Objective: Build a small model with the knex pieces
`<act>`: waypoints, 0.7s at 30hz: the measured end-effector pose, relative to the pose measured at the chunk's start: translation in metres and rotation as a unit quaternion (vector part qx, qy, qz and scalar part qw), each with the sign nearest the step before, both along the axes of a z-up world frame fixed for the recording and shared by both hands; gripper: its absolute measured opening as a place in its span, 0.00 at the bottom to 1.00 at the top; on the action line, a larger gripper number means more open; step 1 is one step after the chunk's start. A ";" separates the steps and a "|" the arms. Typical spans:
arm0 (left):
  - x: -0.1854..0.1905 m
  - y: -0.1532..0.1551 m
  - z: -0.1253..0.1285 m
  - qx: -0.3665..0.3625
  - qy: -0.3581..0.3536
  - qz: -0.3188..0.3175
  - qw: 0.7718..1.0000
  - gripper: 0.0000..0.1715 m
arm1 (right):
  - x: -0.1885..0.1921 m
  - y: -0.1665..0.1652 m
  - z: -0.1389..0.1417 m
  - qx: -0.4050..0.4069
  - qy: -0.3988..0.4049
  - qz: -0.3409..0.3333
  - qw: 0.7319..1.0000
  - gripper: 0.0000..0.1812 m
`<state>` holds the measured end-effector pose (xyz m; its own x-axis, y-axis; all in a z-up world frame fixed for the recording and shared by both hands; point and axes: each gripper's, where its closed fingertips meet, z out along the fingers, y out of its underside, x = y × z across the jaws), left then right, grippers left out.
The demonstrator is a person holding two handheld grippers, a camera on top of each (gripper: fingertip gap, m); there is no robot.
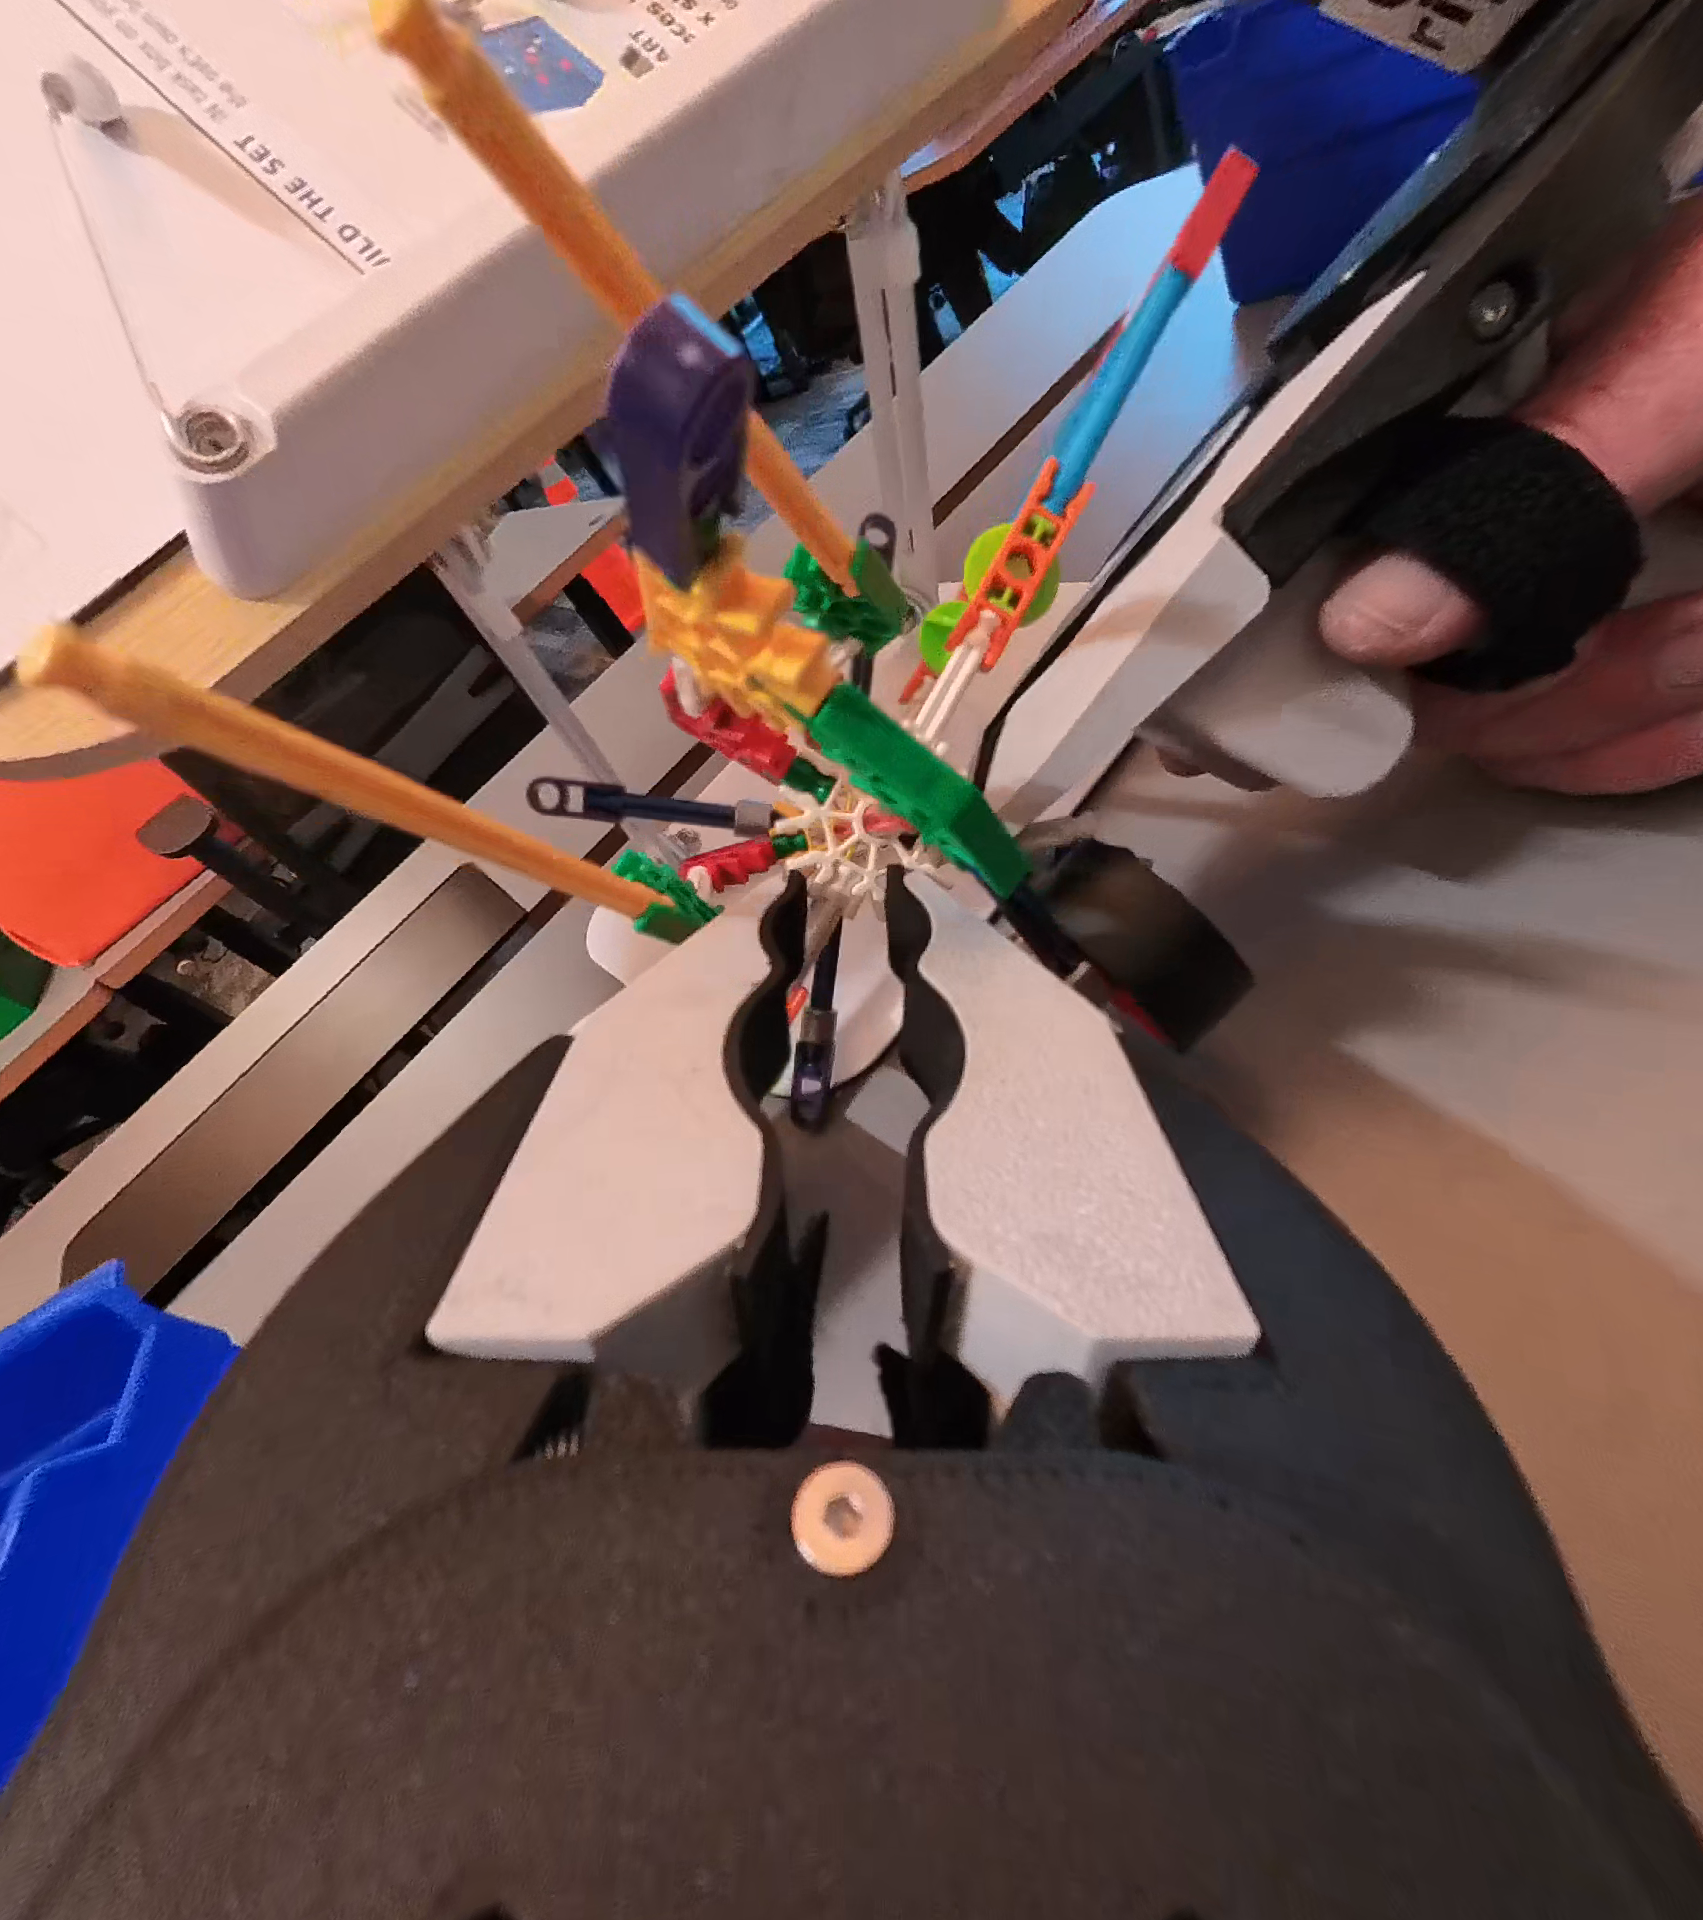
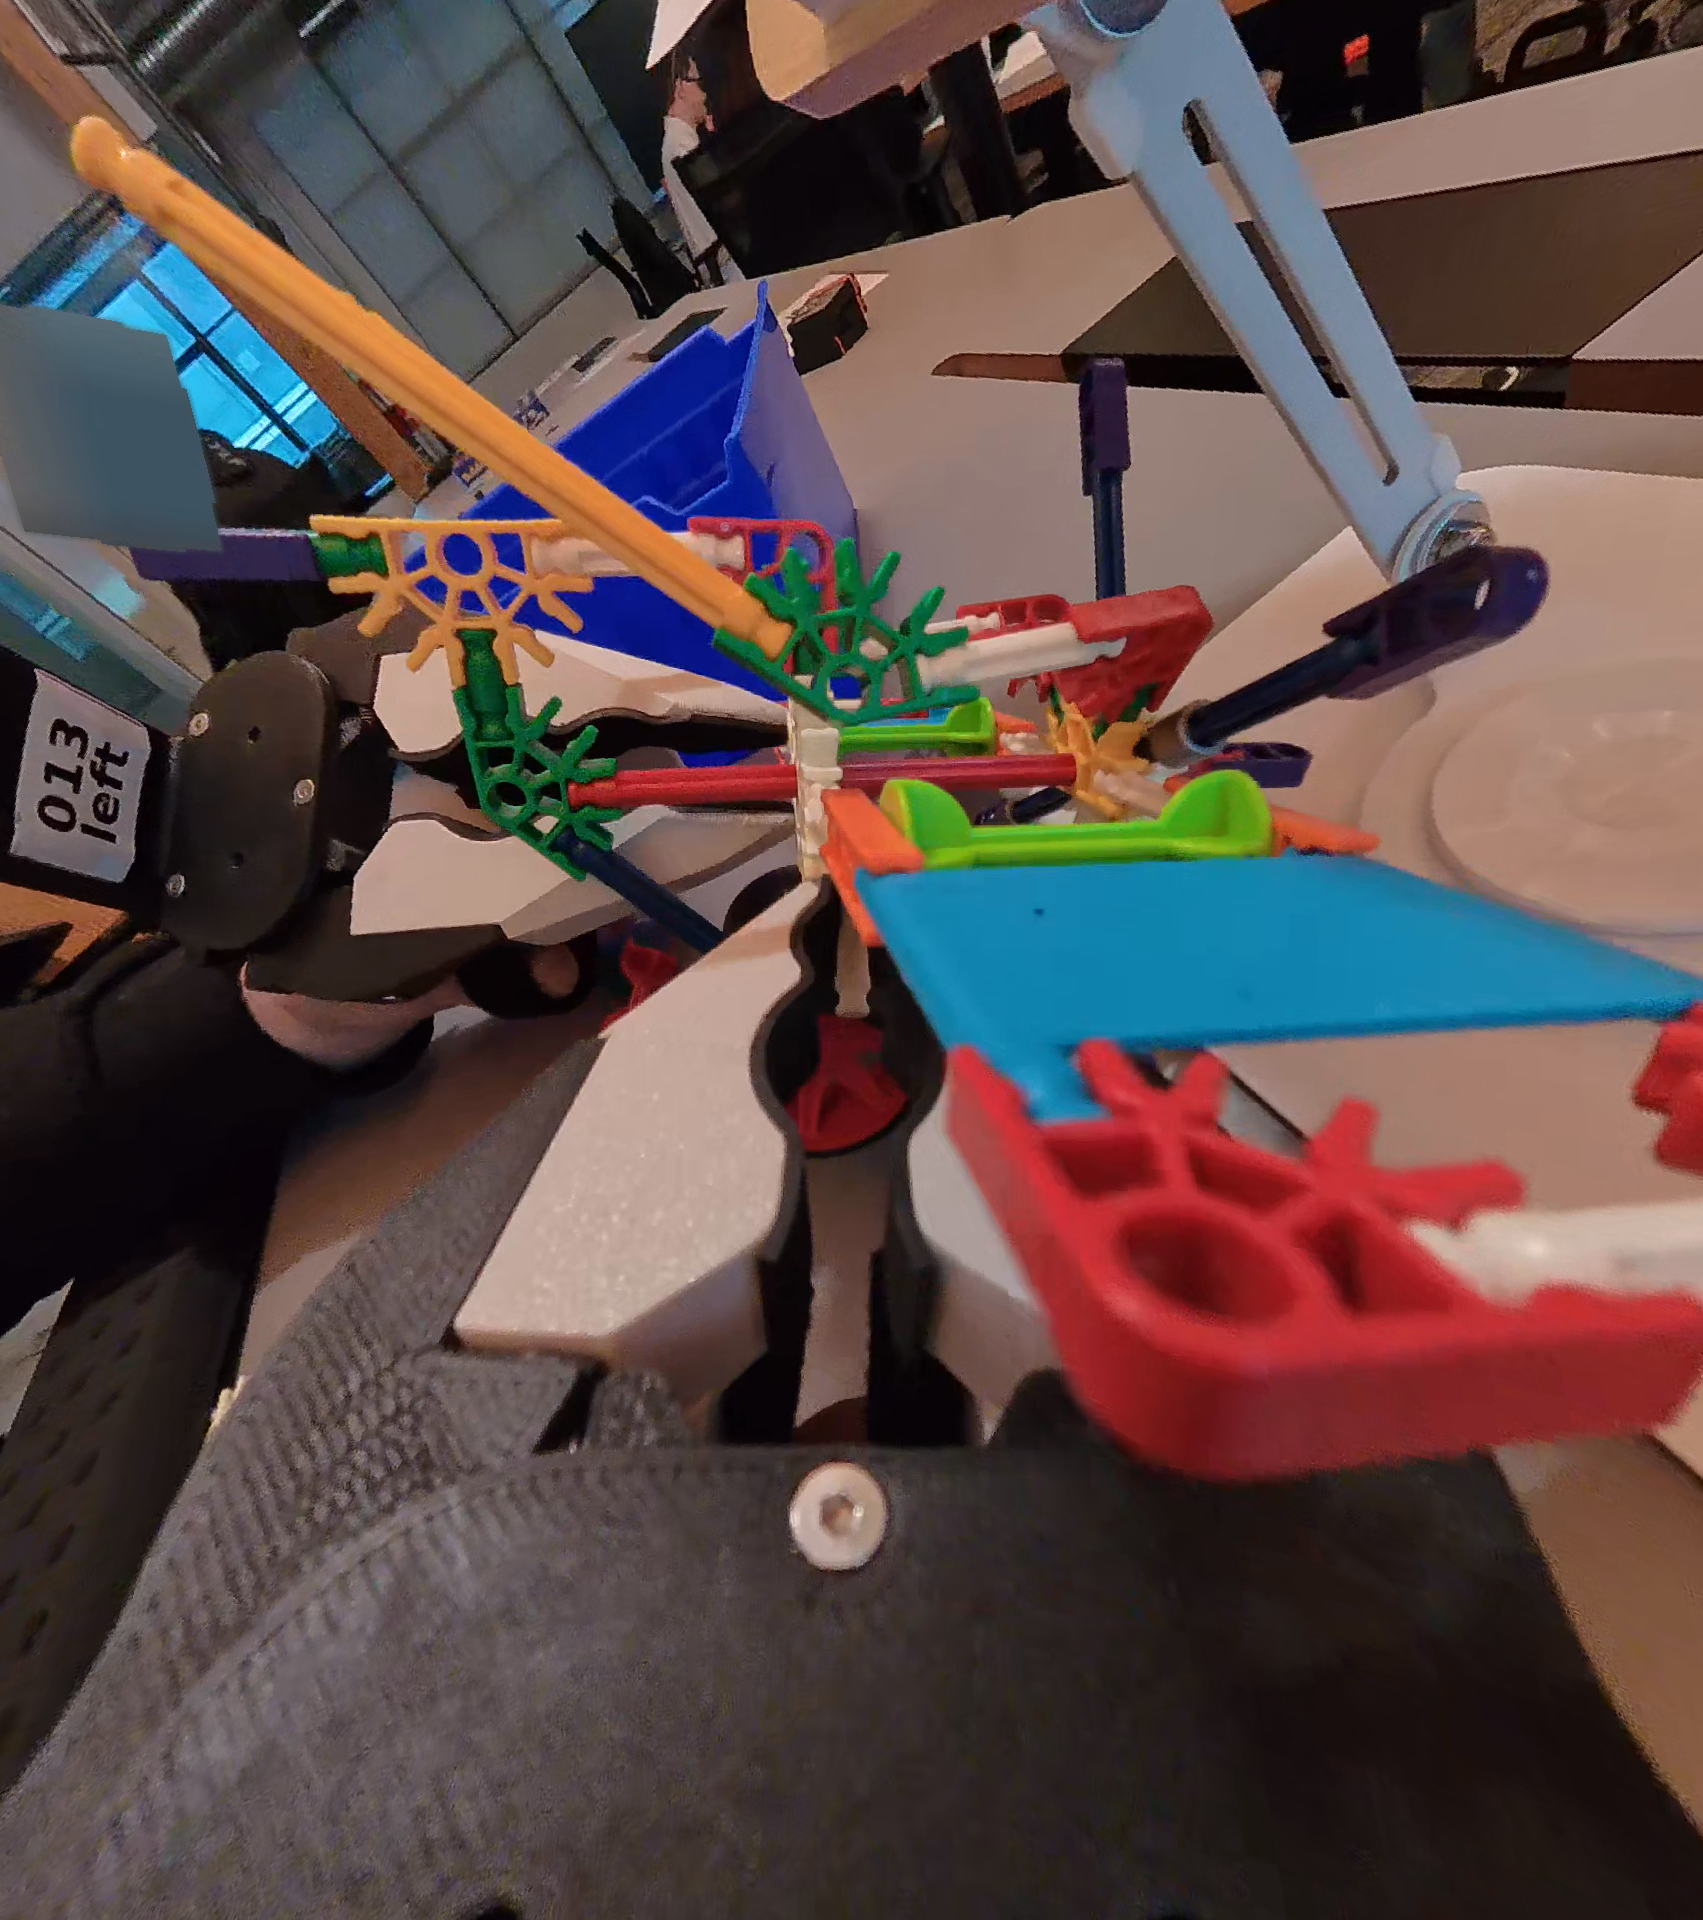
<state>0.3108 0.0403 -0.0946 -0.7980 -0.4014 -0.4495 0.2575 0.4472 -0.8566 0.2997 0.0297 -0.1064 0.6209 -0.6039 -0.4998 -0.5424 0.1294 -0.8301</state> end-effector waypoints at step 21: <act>0.006 -0.001 0.000 -0.030 0.057 0.029 0.997 0.19 | 0.014 -0.003 0.000 0.016 0.015 -0.065 0.998 0.01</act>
